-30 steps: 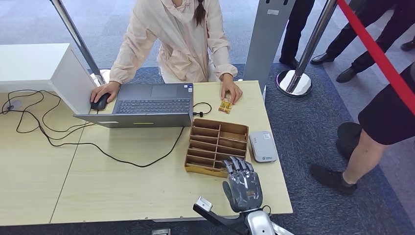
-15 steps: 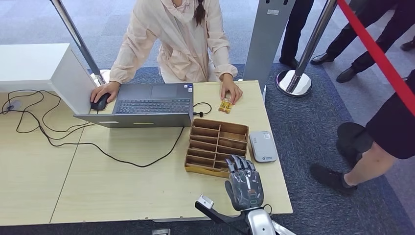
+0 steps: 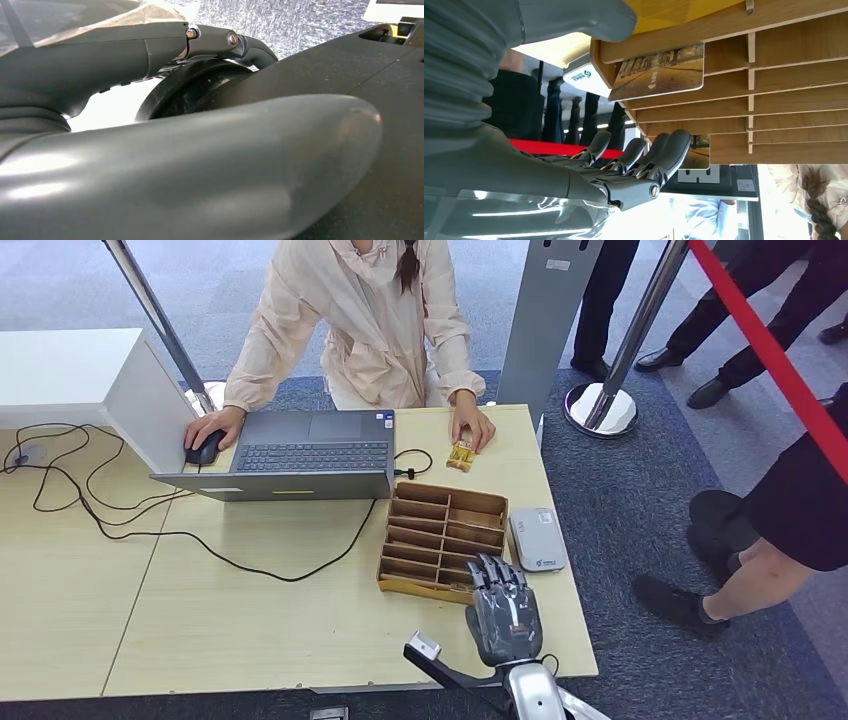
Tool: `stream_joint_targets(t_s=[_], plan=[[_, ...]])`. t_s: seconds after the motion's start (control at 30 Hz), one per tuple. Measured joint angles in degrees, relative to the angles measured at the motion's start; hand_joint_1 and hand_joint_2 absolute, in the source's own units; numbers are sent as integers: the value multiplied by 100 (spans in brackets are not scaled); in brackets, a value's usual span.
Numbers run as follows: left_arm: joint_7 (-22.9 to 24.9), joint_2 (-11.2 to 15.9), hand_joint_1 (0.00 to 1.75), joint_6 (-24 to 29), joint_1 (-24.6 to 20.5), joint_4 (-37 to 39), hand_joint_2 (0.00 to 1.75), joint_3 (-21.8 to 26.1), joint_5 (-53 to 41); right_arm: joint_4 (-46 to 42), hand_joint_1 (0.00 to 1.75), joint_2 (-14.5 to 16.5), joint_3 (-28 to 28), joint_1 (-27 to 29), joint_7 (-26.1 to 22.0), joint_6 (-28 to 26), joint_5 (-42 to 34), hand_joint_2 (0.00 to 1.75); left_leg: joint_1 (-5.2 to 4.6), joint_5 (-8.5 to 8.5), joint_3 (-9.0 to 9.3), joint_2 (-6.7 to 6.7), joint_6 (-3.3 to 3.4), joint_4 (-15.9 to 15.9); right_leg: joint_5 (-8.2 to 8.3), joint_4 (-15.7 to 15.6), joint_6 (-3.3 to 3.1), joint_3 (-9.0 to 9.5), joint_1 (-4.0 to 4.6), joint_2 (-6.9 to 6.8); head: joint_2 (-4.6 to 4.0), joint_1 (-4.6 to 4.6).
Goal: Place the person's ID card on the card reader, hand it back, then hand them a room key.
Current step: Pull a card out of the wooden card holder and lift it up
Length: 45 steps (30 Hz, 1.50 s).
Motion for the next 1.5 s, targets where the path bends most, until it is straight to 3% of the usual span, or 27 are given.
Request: stream_joint_targets(t_s=[0.2,0.8,1.1,1.5], plan=[[-39,0,0,-23,0,0,0,0,0,24,55,18,-67,0,9,45,23,175,0,0,0,0,0,0,0,0,0,0,0,0,0,0],[-96,-2,0,-28,0,0,0,-2,0,143,84,179,-440,109,17,49,278,175,0,0,0,1,0,0,0,0,0,0,0,0,0,0],[-118,-2,0,-28,0,0,0,-2,0,169,80,244,-562,126,17,89,260,175,0,0,0,1,0,0,0,0,0,0,0,0,-1,0],[-133,-4,0,-33,0,0,0,-2,0,169,89,252,-612,124,17,239,166,175,0,0,0,1,0,0,0,0,0,0,0,0,0,-1]])
